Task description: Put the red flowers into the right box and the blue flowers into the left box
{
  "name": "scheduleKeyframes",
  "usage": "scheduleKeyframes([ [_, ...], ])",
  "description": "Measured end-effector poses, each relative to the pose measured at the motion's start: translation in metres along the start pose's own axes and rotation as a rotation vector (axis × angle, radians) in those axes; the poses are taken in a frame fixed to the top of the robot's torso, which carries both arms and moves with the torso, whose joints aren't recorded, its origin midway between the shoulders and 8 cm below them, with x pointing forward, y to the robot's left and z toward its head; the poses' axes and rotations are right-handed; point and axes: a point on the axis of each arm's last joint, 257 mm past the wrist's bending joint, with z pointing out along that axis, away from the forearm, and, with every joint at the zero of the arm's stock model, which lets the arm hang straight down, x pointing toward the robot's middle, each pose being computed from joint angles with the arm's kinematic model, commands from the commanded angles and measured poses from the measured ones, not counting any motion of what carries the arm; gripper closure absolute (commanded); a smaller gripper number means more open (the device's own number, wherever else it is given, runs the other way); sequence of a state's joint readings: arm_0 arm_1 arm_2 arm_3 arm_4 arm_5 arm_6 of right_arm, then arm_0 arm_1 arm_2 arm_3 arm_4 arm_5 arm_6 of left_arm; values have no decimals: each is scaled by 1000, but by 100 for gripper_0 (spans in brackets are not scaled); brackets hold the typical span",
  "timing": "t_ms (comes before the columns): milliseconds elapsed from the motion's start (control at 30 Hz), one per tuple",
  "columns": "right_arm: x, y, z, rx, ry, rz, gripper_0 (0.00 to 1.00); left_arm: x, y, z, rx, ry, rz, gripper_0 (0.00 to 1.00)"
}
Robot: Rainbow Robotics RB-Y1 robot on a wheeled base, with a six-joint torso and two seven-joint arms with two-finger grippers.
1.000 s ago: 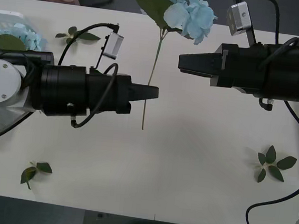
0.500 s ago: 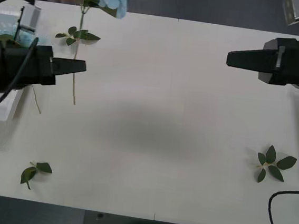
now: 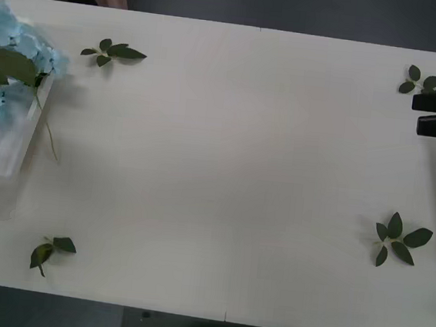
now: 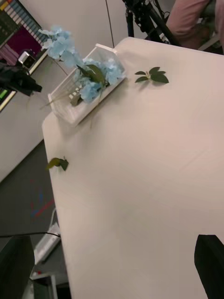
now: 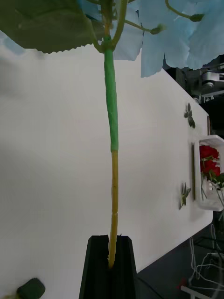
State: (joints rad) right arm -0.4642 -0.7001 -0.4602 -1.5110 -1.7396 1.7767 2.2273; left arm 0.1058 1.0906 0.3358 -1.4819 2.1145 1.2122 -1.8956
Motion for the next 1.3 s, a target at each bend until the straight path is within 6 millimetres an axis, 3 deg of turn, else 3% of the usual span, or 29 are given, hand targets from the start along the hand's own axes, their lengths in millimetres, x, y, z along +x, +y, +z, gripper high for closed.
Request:
scheduleKeyframes([
  [300, 18, -25, -39, 58, 66, -156, 0, 7, 78, -73, -115, -98, -207, 100],
  [433, 22, -25, -53, 48, 81, -230, 0, 7, 96, -86, -146, -130, -226, 100],
  [600, 33, -27, -66, 36, 102, -246, 0, 5, 110, -83, -180, -155, -210, 100],
  [800, 34, -28, -69, 34, 102, -279, 0, 7, 118, -67, -204, -140, -201, 100],
  [967, 34, -28, -69, 34, 102, -279, 0, 2, 120, -63, -231, -121, -147, 71],
  [1033, 34, -28, -69, 34, 102, -279, 0, -1, 120, -62, -233, -121, -138, 64],
  [1300, 34, -28, -69, 34, 102, -279, 0, -1, 120, -62, -233, -122, -138, 57],
])
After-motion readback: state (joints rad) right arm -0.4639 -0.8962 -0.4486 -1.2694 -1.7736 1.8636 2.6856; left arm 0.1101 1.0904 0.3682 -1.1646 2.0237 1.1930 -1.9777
